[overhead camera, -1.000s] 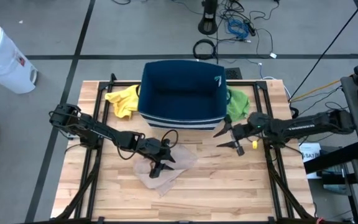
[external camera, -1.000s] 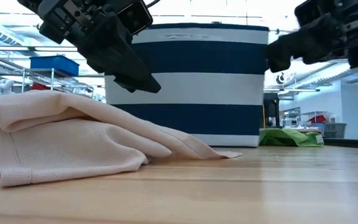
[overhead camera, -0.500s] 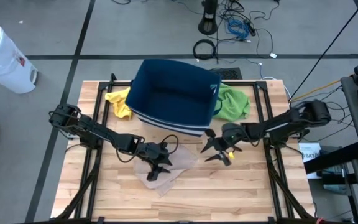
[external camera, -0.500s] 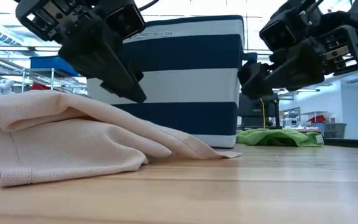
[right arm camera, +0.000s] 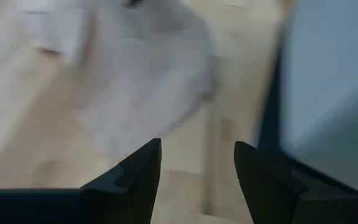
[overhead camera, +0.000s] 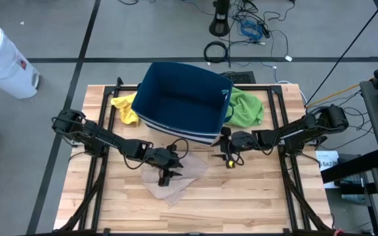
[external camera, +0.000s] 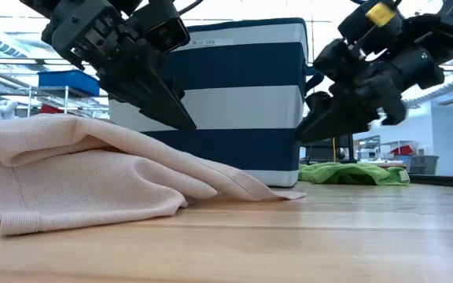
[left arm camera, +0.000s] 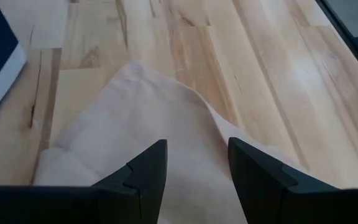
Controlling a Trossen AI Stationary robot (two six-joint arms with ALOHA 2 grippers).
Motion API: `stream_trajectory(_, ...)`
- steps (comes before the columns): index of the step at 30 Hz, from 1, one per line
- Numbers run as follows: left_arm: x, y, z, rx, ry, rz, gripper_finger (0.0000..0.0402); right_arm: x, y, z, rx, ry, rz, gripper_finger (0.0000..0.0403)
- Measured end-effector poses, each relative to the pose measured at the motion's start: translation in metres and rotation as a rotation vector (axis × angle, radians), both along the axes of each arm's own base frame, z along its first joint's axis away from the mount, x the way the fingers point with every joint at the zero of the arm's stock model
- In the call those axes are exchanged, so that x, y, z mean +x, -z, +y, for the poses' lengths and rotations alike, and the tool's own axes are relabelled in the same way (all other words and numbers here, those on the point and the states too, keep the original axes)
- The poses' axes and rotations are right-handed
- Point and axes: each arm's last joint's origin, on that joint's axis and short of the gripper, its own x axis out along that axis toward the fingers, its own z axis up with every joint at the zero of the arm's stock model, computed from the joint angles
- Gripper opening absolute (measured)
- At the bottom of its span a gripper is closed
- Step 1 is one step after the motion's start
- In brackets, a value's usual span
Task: Fold towel
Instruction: Fold the brown towel
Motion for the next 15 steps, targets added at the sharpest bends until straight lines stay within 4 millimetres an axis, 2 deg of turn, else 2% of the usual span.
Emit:
stream_trajectory(10, 0.0, 0.0, 0.0, 0.005, 0.0, -0.002, 0.0177, -0.002, -0.002, -0.012, -0.15, 0.41, -0.04, 0.0192)
stream_trajectory(15, 0.0, 0.0, 0.0, 0.022, 0.002, -0.008, 0.0177, -0.004, -0.002, -0.014, -0.17, 0.495, -0.04, 0.0192)
